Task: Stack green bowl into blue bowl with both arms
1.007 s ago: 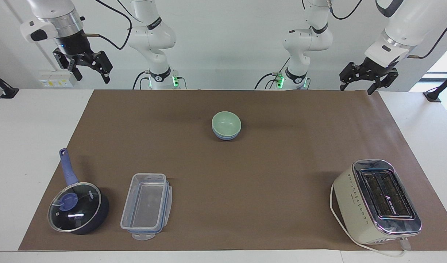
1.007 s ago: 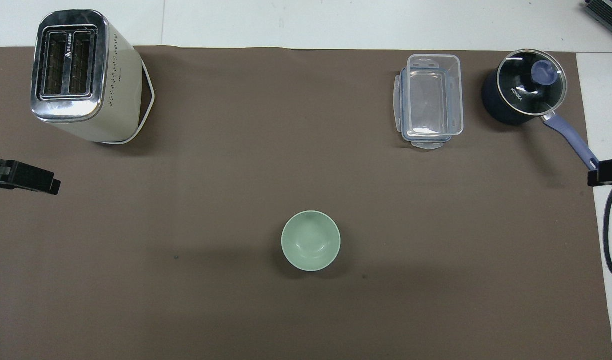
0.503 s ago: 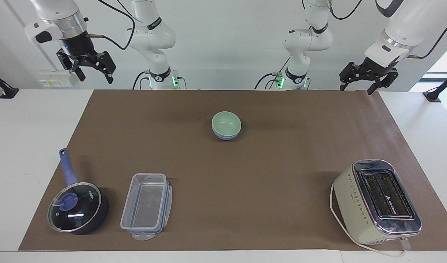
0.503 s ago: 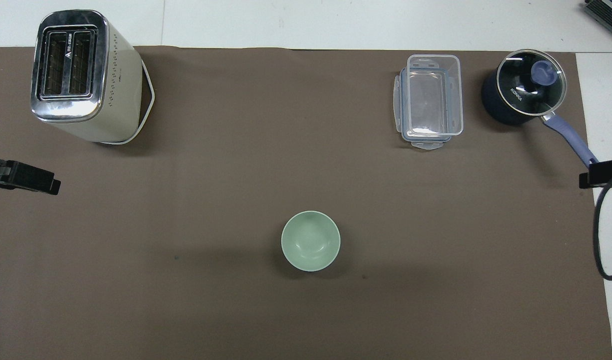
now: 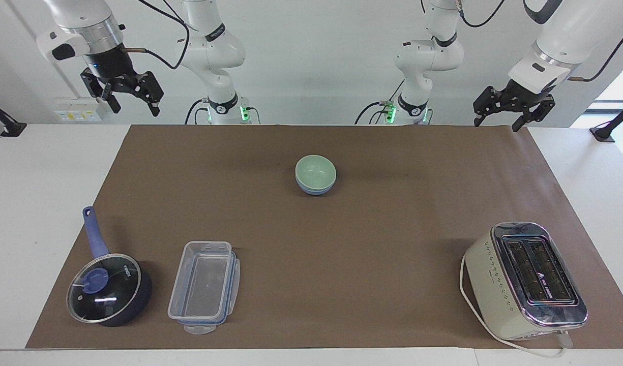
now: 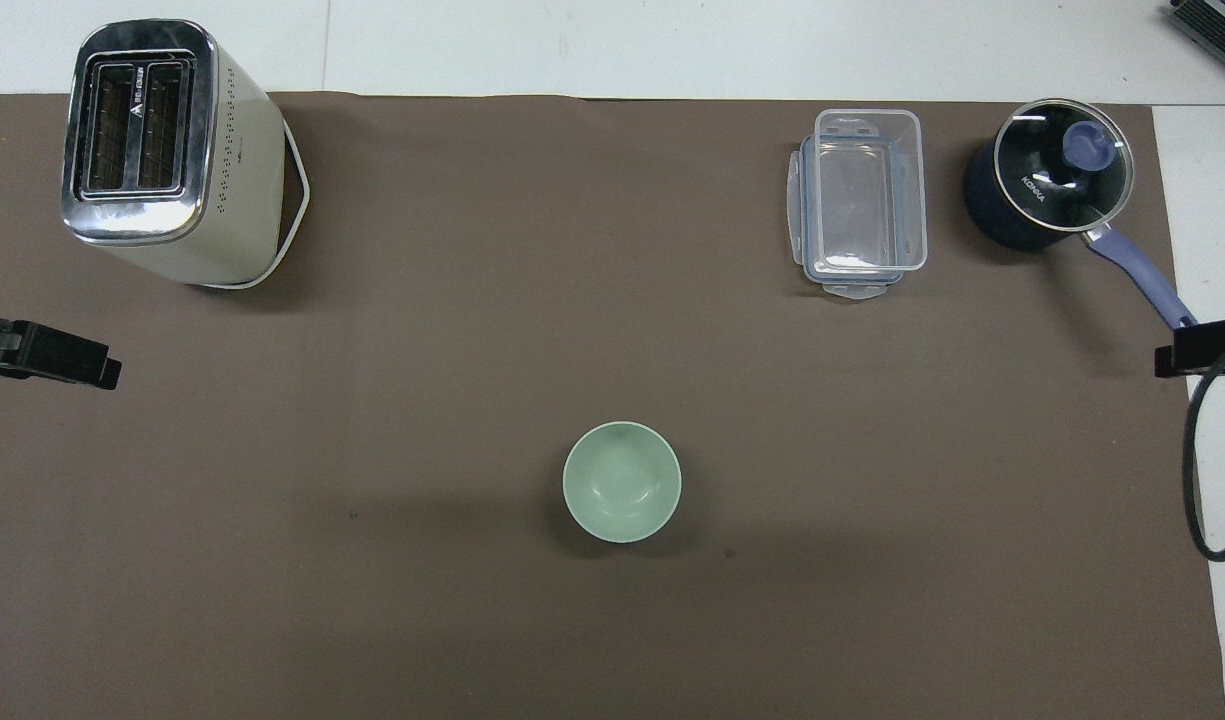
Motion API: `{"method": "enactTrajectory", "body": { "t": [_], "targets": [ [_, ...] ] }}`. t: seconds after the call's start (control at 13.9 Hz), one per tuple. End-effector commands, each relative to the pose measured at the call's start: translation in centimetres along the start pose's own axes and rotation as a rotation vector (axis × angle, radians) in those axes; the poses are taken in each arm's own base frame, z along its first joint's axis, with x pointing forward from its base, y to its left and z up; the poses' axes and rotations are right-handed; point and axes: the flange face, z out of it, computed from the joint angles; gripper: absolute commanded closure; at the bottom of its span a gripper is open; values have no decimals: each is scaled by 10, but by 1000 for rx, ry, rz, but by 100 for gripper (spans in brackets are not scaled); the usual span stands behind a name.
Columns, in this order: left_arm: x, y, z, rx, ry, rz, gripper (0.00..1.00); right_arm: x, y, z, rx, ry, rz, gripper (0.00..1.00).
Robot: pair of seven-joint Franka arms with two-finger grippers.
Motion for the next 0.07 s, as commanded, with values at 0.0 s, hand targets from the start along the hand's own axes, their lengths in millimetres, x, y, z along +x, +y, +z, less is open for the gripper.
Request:
{"method": "enactTrajectory", "body": {
  "t": [0.0],
  "targets": [
    [-5, 0, -5, 19, 1, -10, 0, -3, 1, 1, 7, -12, -16, 0]
  ]
}}
